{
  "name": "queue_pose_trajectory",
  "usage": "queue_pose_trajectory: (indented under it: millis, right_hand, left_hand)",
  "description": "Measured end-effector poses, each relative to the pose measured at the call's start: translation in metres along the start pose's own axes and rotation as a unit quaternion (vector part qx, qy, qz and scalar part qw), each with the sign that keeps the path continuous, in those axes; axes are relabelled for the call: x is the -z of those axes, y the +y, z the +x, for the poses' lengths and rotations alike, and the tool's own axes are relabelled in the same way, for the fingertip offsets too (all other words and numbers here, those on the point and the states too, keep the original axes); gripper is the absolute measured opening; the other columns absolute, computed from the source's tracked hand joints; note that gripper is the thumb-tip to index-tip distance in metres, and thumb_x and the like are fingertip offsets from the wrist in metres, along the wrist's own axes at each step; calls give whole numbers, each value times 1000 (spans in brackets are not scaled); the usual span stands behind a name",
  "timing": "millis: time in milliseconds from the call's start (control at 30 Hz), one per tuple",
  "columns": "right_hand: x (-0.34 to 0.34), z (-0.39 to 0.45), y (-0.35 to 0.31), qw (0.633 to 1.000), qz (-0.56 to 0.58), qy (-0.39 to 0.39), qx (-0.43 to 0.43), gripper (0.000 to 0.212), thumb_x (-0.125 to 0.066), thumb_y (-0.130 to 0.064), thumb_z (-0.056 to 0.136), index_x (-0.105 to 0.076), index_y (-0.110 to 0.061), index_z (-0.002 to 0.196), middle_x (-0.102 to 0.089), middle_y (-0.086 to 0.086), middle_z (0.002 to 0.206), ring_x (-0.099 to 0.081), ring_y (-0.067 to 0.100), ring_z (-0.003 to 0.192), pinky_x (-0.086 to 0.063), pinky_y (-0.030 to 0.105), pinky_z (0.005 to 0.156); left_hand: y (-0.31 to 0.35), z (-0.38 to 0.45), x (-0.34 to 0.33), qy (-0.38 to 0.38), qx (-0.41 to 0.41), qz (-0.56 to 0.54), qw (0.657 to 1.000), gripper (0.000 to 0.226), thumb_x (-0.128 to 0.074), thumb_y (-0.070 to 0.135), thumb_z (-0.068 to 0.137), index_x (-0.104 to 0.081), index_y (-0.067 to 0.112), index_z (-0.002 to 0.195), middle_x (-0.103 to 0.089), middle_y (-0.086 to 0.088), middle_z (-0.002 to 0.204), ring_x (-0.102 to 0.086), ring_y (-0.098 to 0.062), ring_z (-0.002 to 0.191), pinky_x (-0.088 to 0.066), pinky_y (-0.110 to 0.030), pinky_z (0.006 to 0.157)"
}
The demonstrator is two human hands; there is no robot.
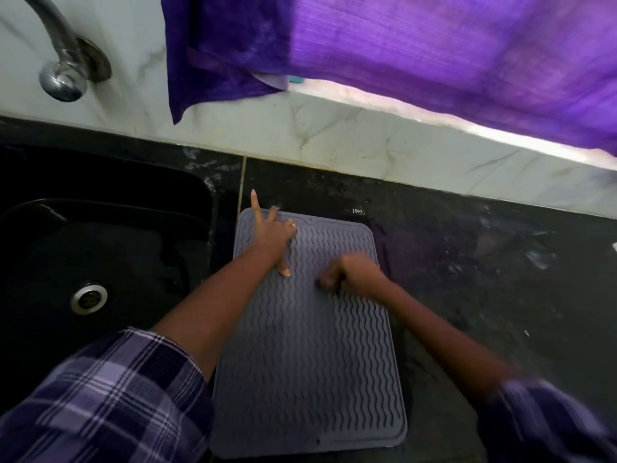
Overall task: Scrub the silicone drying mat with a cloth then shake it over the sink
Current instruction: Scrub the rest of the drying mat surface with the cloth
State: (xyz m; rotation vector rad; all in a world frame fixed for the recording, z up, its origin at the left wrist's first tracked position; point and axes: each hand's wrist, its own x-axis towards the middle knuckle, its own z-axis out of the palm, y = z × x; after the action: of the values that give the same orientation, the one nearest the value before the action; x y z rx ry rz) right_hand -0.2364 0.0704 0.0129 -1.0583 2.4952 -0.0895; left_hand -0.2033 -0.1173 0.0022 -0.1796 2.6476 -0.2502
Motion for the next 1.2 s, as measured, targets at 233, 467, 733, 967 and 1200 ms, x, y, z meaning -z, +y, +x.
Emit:
queue_pose_trajectory:
  millis: [233,467,733,967,1200]
  right_hand:
    - [-22,58,-26,985,-73,113,-108,31,-51,-16,91,-60,-14,121,-57,9,130,-48,27,122,-29,37,108]
    - [-69,-72,-24,997,-43,1,68,41,-60,-10,85,-60,-24,124,-56,0,133,-46,19,125,-32,35,104]
    - [-27,12,-44,989,-43,105,-91,24,-53,-15,90,-67,-15,109,-64,7,117,-56,26,113,-38,40,104]
    - [-103,-133,-64,995,-54,79,29,31,-68,-15,81,-68,-22,111,-63,5,123,-56,26,115,-40,43,99]
    - [-51,-88,-72,986,136,59,-77,22,-56,-4,85,-74,-15,92,-73,8,104,-66,20,90,-53,39,89]
  left_hand:
    - [1,-1,-2,-14,14,2,1000,117,-62,77,65,-7,26,156,-14,-2,163,2,-28,151,7,-76,106]
    - [-3,-12,1,-5,-14,-11,1000,113,-61,76,68,-12,24,155,-16,-1,162,2,-30,151,8,-76,106]
    - [22,-40,-9,16,-67,38,997,81,-71,66,65,-53,30,136,-53,1,139,-24,-26,144,10,-75,103]
    - [25,-59,-25,39,-56,26,997,86,-71,59,71,-38,30,146,-38,-1,152,-14,-29,148,11,-74,104]
    - [33,-94,-49,36,-69,-26,997,91,-74,58,68,-37,28,146,-29,-7,157,-7,-29,150,12,-76,102]
